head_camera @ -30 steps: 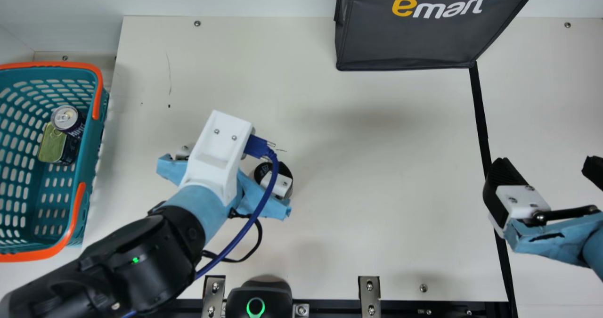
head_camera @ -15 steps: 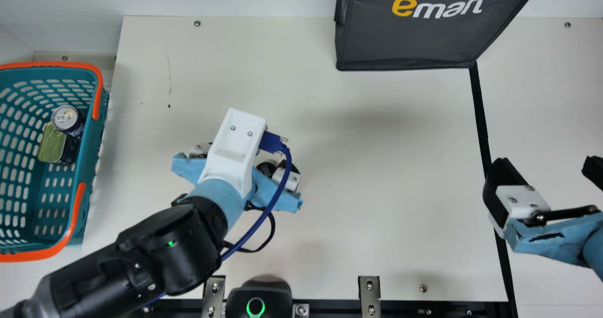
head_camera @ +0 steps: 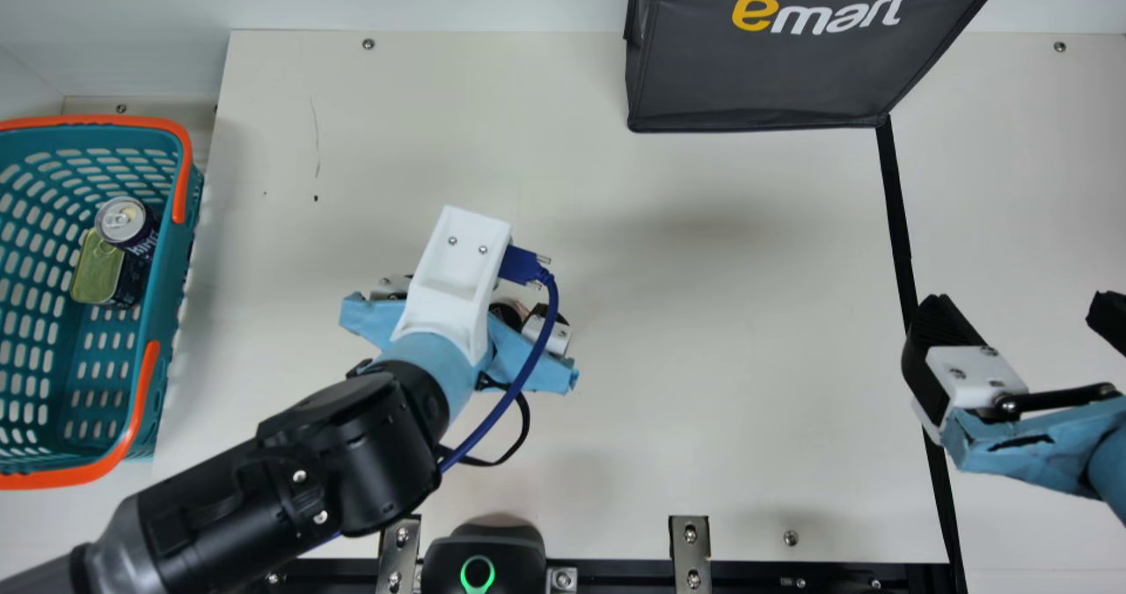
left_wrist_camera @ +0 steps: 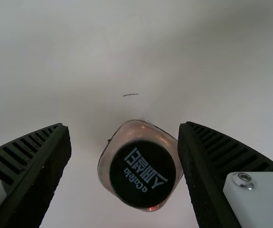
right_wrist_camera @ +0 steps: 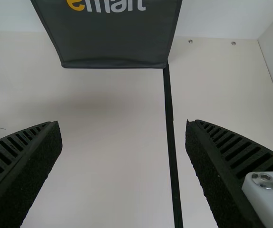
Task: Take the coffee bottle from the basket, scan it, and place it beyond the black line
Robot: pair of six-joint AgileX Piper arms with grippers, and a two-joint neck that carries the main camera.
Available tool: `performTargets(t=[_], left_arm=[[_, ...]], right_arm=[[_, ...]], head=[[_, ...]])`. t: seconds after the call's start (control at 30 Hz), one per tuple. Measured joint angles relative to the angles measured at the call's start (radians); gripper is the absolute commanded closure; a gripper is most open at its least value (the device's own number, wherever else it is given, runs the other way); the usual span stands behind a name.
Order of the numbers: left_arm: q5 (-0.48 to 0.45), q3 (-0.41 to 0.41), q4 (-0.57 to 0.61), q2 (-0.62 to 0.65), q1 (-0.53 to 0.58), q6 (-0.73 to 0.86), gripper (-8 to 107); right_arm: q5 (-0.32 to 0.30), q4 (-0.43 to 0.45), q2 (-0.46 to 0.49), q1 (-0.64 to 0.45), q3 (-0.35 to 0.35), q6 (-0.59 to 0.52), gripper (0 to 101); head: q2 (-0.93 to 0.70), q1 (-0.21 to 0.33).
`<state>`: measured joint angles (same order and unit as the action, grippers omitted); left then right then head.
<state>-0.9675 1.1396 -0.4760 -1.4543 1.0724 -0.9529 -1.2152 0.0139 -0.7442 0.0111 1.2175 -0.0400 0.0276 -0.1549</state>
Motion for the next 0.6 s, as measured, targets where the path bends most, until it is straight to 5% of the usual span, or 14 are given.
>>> performTargets(t=[0.27,0.6], left_arm=[[-0.014,0.002,0.016,-0.002,0.015,-0.014,9],[-0.020,0.017,0.028,0.005,0.013,0.003,76]], right_arm=[[0.000,0.000,0.000,0.000,0.000,0.000,10],[0.001,0.000,0.000,0.000,0.000,0.000,10]], head=[[0.000,0.000],[0.000,0.000]])
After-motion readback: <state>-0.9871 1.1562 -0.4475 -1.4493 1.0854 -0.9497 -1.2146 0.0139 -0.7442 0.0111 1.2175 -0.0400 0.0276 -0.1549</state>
